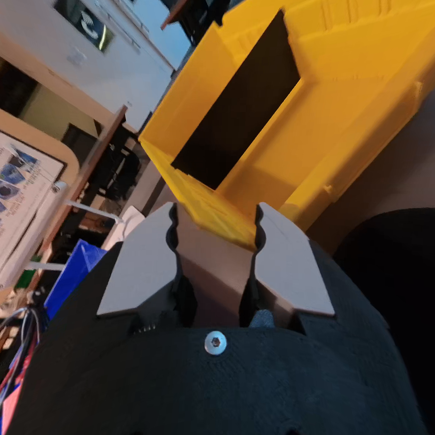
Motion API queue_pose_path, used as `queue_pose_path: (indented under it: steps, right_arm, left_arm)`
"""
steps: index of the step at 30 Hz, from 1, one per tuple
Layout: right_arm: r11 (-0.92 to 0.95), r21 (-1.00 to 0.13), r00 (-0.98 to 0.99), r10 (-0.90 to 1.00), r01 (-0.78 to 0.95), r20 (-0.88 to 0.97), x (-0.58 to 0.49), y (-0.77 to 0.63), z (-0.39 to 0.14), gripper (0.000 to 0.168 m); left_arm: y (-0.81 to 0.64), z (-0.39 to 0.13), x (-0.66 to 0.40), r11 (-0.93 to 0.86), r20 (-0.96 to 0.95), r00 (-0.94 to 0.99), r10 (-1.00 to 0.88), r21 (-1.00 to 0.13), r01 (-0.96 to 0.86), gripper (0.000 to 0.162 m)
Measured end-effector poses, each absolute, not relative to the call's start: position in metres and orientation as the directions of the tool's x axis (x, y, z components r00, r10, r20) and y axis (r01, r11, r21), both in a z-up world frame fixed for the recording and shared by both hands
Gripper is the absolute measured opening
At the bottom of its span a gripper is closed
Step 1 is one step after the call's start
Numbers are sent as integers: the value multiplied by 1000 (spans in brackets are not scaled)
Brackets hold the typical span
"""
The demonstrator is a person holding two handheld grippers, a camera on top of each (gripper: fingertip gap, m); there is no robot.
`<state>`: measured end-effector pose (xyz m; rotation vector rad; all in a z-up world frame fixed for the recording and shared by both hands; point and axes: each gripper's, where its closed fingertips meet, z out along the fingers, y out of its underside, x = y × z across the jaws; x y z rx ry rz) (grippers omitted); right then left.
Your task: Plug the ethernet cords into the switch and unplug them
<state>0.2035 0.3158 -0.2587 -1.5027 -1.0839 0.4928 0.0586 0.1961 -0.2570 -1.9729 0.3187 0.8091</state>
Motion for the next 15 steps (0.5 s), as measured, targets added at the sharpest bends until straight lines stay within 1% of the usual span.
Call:
queue_pose_path:
  steps: [1, 2, 5, 7, 8, 9, 10, 12, 14, 15]
  right_arm:
    - [83, -932, 480, 839, 353, 256, 204, 316, -258, 16]
    - [82, -932, 472, 844, 354, 253, 204, 316, -257, 22]
    - [127, -928, 488, 820, 351, 297, 212, 317, -242, 42]
    - [208, -918, 483, 799, 339, 359, 216, 312, -223, 55]
    - [266, -902, 452, 795, 340, 405, 216, 305, -214, 58]
    - [332, -876, 389, 799, 349, 458, 214, 294, -208, 54]
    - [397, -842, 304, 804, 366, 511, 210, 281, -206, 51]
    - [490, -763, 103, 810, 422, 577, 202, 255, -216, 55]
    - [539, -679, -107, 815, 499, 569, 196, 234, -239, 65]
    - [564, -631, -175, 802, 532, 571, 193, 228, -248, 63]
  left_arm:
    - [196, -253, 67, -486, -667, 741, 81, -675, -555, 72]
    - [194, -247, 75, -455, -677, 733, 67, -674, -582, 76]
    - [179, -229, 100, -363, -667, 744, 30, -701, -614, 79]
    - [160, -213, 107, -319, -662, 750, 21, -715, -622, 79]
    - [148, -203, 106, -301, -658, 752, 42, -726, -618, 79]
    - [133, -194, 102, -284, -656, 752, 61, -734, -617, 78]
    - [118, -187, 97, -268, -662, 745, 74, -733, -625, 73]
    - [85, -184, 79, -275, -661, 746, 80, -734, -621, 55]
    - [59, -198, 54, -349, -640, 767, 49, -730, -587, 47]
    - [47, -215, 43, -421, -615, 788, -12, -712, -562, 45]
